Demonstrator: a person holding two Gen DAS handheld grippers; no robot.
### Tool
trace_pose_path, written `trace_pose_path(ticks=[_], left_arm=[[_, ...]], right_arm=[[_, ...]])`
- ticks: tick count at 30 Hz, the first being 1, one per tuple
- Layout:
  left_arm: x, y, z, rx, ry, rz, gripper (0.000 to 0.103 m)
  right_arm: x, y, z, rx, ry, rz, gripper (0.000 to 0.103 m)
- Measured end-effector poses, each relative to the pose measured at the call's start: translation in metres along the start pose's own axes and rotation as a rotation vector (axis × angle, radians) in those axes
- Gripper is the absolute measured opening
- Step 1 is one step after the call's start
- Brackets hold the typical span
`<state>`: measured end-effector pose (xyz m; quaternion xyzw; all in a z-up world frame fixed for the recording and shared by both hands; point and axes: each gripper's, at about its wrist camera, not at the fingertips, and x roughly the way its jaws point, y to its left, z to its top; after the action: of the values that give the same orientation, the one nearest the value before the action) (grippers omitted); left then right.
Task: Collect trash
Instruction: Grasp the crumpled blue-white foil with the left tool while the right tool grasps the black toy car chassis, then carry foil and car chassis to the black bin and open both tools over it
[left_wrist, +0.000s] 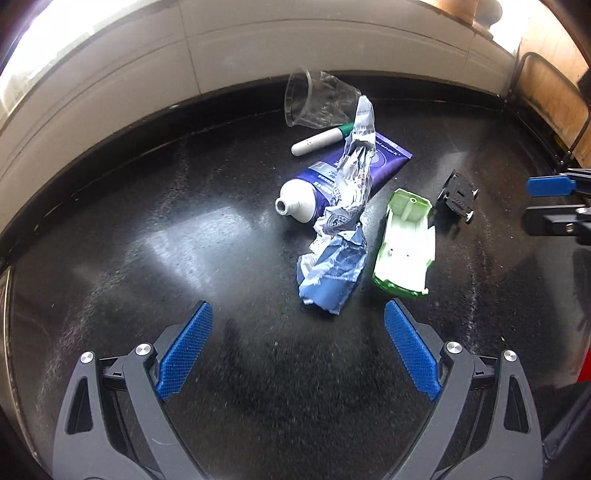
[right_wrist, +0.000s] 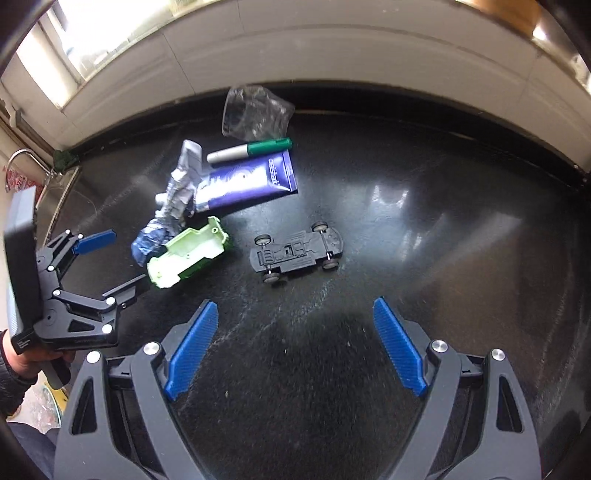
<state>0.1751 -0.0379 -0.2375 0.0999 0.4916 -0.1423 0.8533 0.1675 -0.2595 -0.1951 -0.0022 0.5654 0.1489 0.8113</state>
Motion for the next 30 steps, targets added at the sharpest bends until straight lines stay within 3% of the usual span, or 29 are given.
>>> trace_pose_path(ticks=[5,11,13,14,19,30], left_arm=[[0.018,0.0,0.011,0.017,0.005,-0.026,0.091],[0.029,0.0,0.027,0.014,-0.012,-0.044,0.088],[0.03,-0.002,0.031,0.02,-0.019,-0.046,0.078],[0.03,-0.003,0.032,0.023,-0.024,-0.046,0.075],[0.026,-0.01,0.035,0.039,-0.031,-0.036,0.035],[-0.008,-0.018,0.024,-0.024,-0.056,-0.027,0.032]], right_arm=[[0.038,0.006,0.016,-0.059,0.055,-0.008,0.083],[0.056,0.003,0.027,-0.064,0.073,-0.014,0.084],[0.056,0.003,0.027,-0.069,0.071,-0.017,0.081],[0.055,0.003,0.026,-0.078,0.063,-0.024,0.073],[0.053,0.005,0.024,-0.094,0.049,-0.027,0.073],[0.019,0.01,0.02,-0.085,-0.014,-0.03,0.073]])
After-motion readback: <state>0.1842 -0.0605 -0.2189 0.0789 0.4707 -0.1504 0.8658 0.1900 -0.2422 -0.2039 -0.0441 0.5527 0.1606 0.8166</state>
